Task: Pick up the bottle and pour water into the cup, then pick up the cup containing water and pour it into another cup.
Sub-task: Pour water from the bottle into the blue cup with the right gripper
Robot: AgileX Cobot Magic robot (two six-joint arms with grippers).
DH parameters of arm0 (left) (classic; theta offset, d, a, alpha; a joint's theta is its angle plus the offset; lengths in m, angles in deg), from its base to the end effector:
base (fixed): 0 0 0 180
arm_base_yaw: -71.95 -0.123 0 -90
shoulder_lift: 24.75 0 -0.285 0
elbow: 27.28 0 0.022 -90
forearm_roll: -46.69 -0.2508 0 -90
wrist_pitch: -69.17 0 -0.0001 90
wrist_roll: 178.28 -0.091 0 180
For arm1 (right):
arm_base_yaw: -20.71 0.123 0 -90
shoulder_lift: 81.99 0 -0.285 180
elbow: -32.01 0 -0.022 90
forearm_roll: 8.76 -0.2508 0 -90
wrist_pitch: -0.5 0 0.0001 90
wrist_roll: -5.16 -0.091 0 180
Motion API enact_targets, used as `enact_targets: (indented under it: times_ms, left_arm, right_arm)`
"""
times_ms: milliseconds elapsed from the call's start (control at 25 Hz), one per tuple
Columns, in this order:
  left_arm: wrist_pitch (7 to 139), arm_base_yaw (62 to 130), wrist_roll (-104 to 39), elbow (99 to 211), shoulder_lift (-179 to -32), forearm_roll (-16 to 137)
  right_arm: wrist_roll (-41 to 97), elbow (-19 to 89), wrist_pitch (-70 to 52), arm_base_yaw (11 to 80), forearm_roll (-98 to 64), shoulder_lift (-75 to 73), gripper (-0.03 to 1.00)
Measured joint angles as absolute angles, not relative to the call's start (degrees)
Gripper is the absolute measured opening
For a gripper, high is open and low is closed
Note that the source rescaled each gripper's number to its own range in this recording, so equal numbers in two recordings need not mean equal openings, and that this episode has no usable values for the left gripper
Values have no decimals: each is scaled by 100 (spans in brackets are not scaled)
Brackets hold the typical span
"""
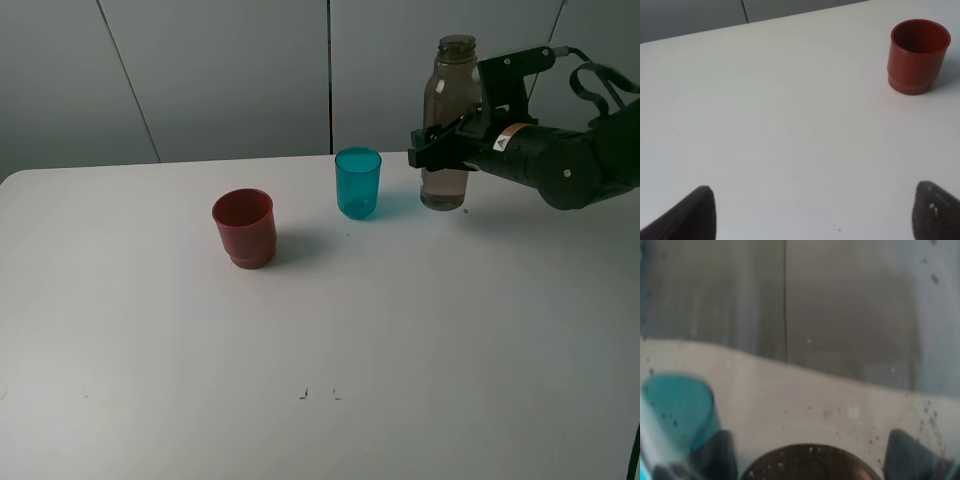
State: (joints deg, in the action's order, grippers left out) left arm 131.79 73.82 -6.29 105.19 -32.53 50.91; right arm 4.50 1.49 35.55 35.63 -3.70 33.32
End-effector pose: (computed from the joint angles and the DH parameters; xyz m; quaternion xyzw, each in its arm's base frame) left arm -0.0086 -0.0057 0.2799 0.0761 0.8529 -0.0091 0.5164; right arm 0.3523 0.0986 0.1530 -0.1459 0.8104 0.0772 0.5622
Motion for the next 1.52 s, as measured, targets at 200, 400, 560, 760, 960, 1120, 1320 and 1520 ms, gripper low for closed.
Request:
enact_targets:
  times_ms: [200,400,560,760,960,1120,1320,1520]
  left_arm:
    - [13179,7382,-629,10519,-3253,5091]
    - [13179,7382,-629,10519,-3253,5091]
    - [13179,7382,-637,10519,-3253,5091]
    - [13179,7382,-637,10519,-3253,5091]
    - [13179,7382,-637,10519,-3253,5091]
    - [13179,7382,-637,10519,-3253,5091]
    - [13179,7382,-637,10519,-3253,5091]
    - [13179,7382,-637,10519,-3253,5091]
  right_arm:
    - [454,699,3275,3563,-202,3332,3]
    - [465,1220,3098,3563,-30,3588,3]
    - [772,1657,3033,3563,122,4015,3]
    - [1346,2080,3006,3563,132,4430,3]
    - [2078,2226,3221,3563,132,4660,3]
    - [2921,2239,3420,3563,132,4708,3]
    - [3721,2239,3529,3563,132,4708,3]
    - [4468,2239,3529,3563,132,4708,3]
